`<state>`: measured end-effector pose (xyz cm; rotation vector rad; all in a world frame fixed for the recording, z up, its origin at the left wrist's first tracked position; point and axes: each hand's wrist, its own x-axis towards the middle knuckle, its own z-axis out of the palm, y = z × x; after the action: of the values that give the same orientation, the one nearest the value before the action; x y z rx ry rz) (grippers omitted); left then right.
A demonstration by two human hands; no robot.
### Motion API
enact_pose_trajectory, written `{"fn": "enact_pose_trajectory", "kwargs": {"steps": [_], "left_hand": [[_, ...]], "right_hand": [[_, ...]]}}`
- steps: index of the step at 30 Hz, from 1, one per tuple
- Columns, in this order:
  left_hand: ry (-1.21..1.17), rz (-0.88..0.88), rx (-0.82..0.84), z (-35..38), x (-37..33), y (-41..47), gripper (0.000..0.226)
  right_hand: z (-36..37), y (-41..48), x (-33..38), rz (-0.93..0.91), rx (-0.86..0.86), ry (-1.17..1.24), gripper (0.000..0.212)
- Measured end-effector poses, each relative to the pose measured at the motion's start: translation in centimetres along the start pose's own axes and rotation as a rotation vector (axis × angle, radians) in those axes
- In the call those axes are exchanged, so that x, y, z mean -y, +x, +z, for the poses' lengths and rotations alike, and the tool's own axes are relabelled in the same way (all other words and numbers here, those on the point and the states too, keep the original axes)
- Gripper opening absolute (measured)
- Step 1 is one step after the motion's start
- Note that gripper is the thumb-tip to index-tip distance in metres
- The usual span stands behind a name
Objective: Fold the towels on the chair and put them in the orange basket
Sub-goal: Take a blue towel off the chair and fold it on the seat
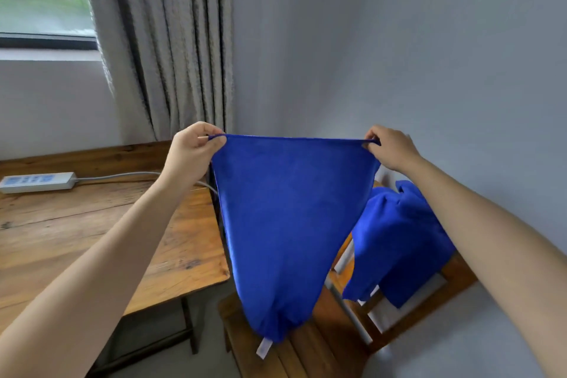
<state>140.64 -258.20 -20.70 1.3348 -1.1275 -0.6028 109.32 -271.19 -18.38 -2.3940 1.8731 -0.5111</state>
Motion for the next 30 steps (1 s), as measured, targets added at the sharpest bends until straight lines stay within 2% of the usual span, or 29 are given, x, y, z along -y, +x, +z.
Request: {"fn": "enact_pose_trajectory", "kwargs": {"steps": [7, 13, 17, 21, 25, 30], "left_hand": [[-0.101, 0.122, -0.042, 0.6, -5.0, -0.9, 0.024], [-0.129, 0.164, -0.087, 1.0, -8.9, -6.4, 0.021], [-0.104, 0.114, -0.14, 2.2, -9.0, -12.7, 0.029], [-0.074, 0.006, -0.16, 3.1, -7.2, -20.7, 0.02], [-0.12, -0.213, -0.122, 4.2, -3.1, -28.4, 0.017], [-0.176, -0.468, -0.119, 6.1, 2.1, -36.6, 0.016]], "right_hand": [[-4.1, -1.0, -1.0, -0.001, -0.325, 0.144, 0.02], [-6.8, -3.7, -2.7, -0.062, -0.352, 0.319, 0.019], [-7.1, -7.8, -4.8, -0.128, -0.245, 0.388, 0.018], [-6.1, -13.3, -8.0, -0.197, -0.05, 0.484, 0.014], [-3.6, -19.0, -11.5, -0.242, 0.24, 0.489, 0.005], [0.9, -23.9, -15.1, -0.22, 0.484, 0.423, 0.007]]}}
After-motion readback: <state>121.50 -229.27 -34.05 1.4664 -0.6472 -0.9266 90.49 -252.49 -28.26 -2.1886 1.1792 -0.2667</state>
